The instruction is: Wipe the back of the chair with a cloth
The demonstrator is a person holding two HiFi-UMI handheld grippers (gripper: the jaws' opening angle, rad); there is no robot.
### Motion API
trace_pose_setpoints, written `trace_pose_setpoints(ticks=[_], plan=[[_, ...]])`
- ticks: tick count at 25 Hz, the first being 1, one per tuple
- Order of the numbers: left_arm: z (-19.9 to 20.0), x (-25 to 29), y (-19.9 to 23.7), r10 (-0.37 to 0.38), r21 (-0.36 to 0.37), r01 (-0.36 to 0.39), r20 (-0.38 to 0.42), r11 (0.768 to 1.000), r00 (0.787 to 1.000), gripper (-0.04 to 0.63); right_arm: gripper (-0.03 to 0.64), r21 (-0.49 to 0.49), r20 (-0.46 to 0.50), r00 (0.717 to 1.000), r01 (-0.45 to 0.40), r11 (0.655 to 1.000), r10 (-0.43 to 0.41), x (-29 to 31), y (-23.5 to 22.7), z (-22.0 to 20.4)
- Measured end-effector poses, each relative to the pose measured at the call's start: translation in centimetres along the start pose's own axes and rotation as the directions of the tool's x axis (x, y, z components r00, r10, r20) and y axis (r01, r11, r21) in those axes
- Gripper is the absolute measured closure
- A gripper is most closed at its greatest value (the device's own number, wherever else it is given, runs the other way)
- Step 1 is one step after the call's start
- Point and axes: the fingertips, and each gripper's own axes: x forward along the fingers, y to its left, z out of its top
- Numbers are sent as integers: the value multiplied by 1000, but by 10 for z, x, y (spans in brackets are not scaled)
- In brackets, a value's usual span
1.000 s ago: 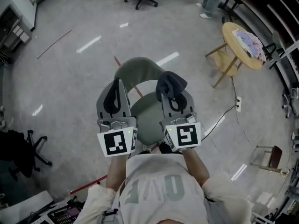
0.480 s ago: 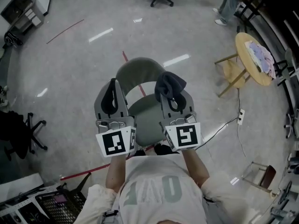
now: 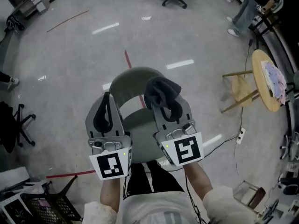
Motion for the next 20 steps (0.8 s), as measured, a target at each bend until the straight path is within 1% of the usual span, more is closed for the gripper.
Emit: trace_pose_setpoints(ticks=[3, 5, 8, 10, 13, 16, 20], plan=[[-50, 4, 11, 23, -2, -23, -24, 1000, 999, 580, 563, 8, -20, 1000, -23, 1000, 23, 29, 1, -46], [-86, 1, 17, 41, -15, -42, -58, 999, 997, 580, 563, 12, -44, 998, -45, 999, 46, 41, 6, -81], [-138, -4, 21, 57, -37, -62, -115, 997, 992, 580, 563, 51, -77, 993, -83, 995, 87, 57, 19, -131], [-165, -8, 20, 62, -48, -69, -135, 996, 989, 580, 563, 63, -84, 991, -96, 993, 101, 65, 23, -158], [-192, -13, 22, 71, -60, -81, -152, 995, 986, 580, 563, 57, -95, 988, -117, 992, 122, 75, 29, -187], [-211, -21, 27, 82, -62, -92, -154, 994, 985, 580, 563, 47, -117, 981, -152, 987, 157, 82, 39, -209], [-224, -26, 32, 102, -74, -115, -166, 991, 981, 580, 563, 44, -121, 975, -184, 982, 188, 93, 47, -220]])
